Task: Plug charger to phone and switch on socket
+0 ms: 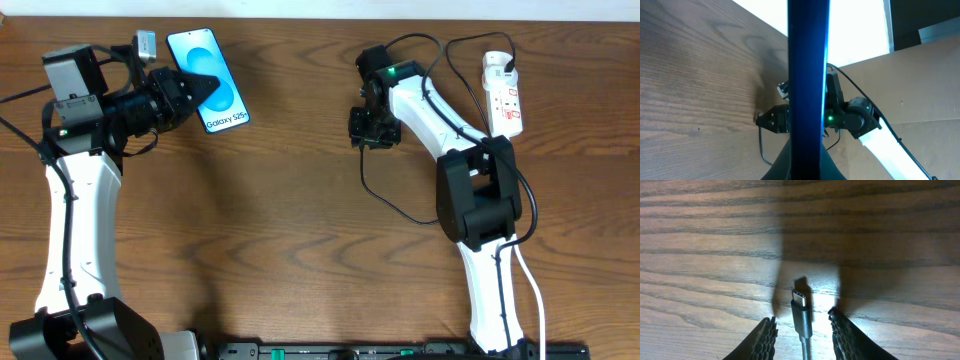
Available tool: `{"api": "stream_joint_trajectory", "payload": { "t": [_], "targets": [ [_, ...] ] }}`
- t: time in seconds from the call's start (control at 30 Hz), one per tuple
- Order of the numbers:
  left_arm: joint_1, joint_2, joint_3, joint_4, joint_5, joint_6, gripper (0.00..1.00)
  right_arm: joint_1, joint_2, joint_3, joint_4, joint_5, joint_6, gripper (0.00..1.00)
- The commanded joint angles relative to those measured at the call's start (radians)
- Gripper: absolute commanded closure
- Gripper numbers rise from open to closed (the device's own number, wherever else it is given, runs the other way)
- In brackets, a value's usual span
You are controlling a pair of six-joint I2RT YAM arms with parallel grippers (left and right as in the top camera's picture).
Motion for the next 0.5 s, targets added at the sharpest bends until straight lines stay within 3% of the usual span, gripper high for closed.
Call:
{"api": "stream_joint_trajectory", "payload": {
  "t": [0.0, 0.27, 0.47],
  "targets": [
    [0.001, -0.011, 0.031, 0.003, 0.022, -0.004, 0.93, 0.026, 0.111, -0.111, 0.016, -0.025, 0.014, 0.61],
    [0.001, -0.011, 0.031, 0.003, 0.022, -0.004, 0.93, 0.040, 0.111, -0.219, 0.153, 0.050, 0.040, 0.67],
    [0.001, -0.011, 0.031, 0.003, 0.022, -0.004, 0.93, 0.040, 0.111, -0.284, 0.166, 0.115, 0.046, 0.72]
  ]
}}
